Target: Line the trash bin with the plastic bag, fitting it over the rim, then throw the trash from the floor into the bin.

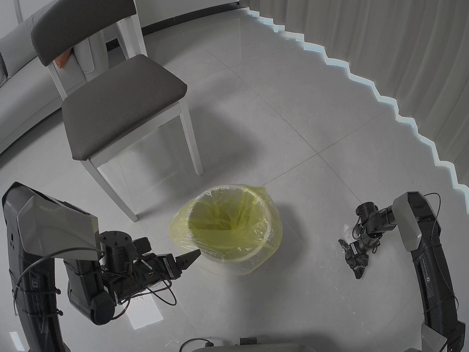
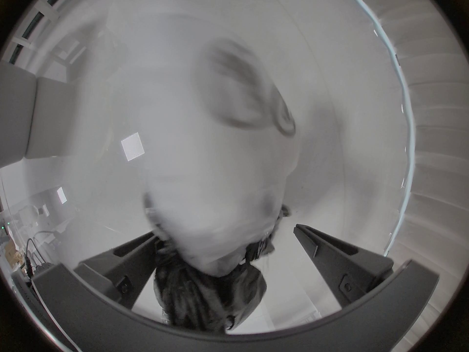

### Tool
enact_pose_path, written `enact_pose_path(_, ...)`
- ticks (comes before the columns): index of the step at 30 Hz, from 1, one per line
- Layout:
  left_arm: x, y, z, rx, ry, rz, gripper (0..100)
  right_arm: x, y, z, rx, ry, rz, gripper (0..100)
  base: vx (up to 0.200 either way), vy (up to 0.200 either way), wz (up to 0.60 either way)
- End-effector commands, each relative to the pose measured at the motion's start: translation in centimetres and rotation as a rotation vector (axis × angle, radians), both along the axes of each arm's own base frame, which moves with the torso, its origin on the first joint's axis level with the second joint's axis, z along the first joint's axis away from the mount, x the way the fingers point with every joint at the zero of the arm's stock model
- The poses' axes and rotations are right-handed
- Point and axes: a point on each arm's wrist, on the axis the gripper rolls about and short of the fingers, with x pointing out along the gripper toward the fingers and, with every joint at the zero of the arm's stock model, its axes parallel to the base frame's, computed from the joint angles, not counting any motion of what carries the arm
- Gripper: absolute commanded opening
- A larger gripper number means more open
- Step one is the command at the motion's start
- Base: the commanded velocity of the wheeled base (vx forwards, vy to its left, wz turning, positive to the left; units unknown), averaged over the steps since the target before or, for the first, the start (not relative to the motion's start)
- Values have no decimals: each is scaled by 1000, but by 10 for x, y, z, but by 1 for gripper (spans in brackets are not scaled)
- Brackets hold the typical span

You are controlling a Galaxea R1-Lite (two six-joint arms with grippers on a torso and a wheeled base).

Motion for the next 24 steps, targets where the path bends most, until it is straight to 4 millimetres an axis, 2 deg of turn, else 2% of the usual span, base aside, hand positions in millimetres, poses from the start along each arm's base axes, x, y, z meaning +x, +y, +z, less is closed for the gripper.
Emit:
enact_pose_path(1,1,0,-2,-3,-8,2,100,-6,2,-22,12,37,1,100,0,0,0)
enact_pose_path(4,2,-1,-1,-4,-12,1,100,-3,2,-17,23,9,-1,100,0,0,0)
enact_pose_path(5,2,-1,-1,-5,-12,0,100,-1,3,-15,27,-7,5,0,0,0,0)
enact_pose_path(10,1,0,1,-5,-14,3,100,4,10,-8,28,-51,9,0,0,0,0)
enact_pose_path(11,1,0,1,-5,-14,3,100,10,15,8,34,-88,6,0,0,0,0)
enact_pose_path(14,0,0,1,-4,-12,3,100,19,26,37,56,-160,15,0,0,0,0)
enact_pose_path(15,0,0,1,-4,-12,3,100,19,26,37,56,-160,15,0,0,0,0)
enact_pose_path(16,0,1,1,-3,-11,4,100,28,37,74,85,-252,42,0,0,0,0)
enact_pose_path(18,-1,1,1,-3,-10,4,100,23,56,106,124,-295,87,0,0,0,0)
enact_pose_path(19,-1,1,1,-3,-10,4,100,23,56,106,124,-295,87,0,0,0,0)
enact_pose_path(20,-1,1,3,-2,-15,10,100,12,79,146,166,-364,142,0,0,0,0)
enact_pose_path(24,0,1,7,-2,-32,26,100,-16,122,219,228,-517,258,0,0,0,0)
